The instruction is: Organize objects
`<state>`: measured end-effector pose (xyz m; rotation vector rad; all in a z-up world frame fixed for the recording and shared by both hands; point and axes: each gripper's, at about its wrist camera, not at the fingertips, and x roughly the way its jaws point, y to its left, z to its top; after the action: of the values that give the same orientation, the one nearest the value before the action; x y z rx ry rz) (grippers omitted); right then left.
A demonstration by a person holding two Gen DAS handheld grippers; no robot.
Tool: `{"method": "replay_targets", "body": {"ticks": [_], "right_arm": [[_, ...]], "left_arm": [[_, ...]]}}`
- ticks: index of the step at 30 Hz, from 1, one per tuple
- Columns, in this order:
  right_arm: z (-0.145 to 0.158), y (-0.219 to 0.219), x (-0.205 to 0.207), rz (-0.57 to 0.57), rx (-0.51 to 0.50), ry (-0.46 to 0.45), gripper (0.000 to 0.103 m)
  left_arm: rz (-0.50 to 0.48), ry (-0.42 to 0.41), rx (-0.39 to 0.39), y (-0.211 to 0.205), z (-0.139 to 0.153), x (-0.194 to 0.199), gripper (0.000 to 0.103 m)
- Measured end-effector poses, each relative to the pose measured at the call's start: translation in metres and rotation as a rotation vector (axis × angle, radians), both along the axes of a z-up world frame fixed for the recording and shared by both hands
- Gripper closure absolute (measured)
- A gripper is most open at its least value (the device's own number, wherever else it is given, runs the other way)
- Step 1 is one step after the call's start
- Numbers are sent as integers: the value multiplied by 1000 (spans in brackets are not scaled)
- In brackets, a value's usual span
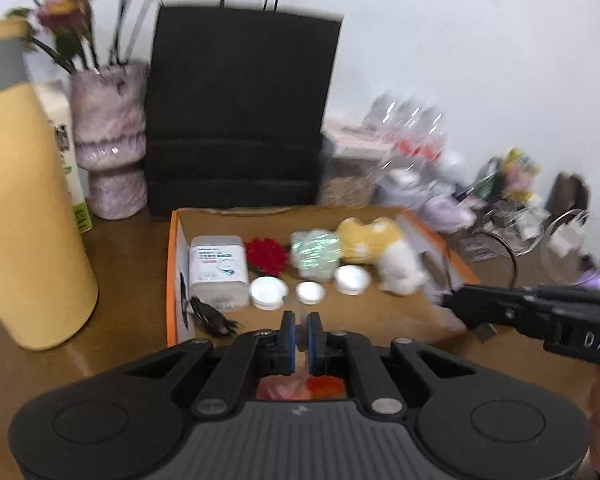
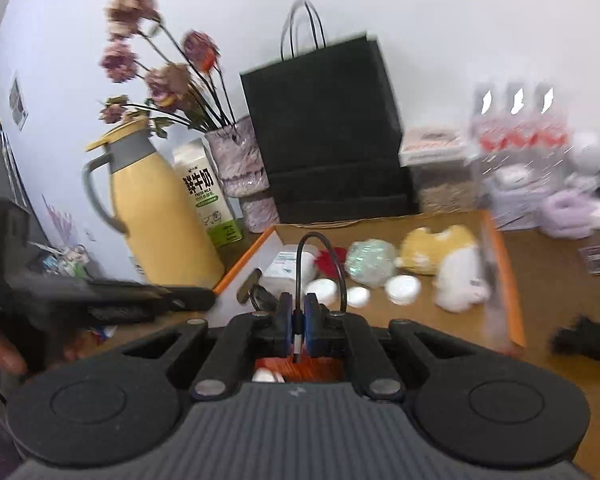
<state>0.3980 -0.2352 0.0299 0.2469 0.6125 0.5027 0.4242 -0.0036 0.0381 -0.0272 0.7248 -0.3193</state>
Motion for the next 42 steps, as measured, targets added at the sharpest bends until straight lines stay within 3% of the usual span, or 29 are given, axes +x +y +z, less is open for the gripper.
{"method": "replay_targets", "body": {"ticks": [5, 10, 12, 14, 16, 21, 23, 24, 25, 27, 31, 33, 37, 42], "right_arm": [[-44, 36, 72, 29, 5, 213, 96], [-85, 51, 100, 23, 32, 293, 92], [-89, 51, 102, 7, 39, 297, 82], [-85, 50, 100, -10, 16, 276, 76], [-74, 43, 93, -31, 12, 247, 57], [-37, 26, 50, -55, -55, 123, 49], [-24, 18, 22, -63, -98, 64, 37], [-18, 12, 3, -82, -122, 21, 28], [-14, 8, -11, -99, -142, -10, 25], [-6, -1, -53, -128, -185, -83, 25], [0, -11, -134, -138, -256, -182, 9], [-5, -11, -175, -138, -288, -217, 6], [-18, -5, -234, -171, -338, -233, 5], [-38, -5, -279, -189, -353, -180, 4]], "left_arm": [[4, 90, 10, 0, -36, 51, 90], [32, 100, 9, 12, -49, 65, 74], [33, 78, 20, 14, -44, 64, 64], [31, 72, 25, 18, -39, 62, 47], [34, 47, 15, 23, -31, 52, 46], [44, -26, 26, 30, 0, 4, 39], [26, -83, 58, 27, 13, -30, 20], [14, -116, 83, 25, 18, -48, 16], [0, -160, 110, 23, 21, -71, 14], [-13, -206, 123, 24, 24, -113, 14], [8, -206, 61, 33, 20, -188, 14], [18, -225, 55, 33, 16, -221, 13], [88, -242, 63, 31, 4, -272, 11], [106, -191, 45, 32, -14, -307, 10]]}}
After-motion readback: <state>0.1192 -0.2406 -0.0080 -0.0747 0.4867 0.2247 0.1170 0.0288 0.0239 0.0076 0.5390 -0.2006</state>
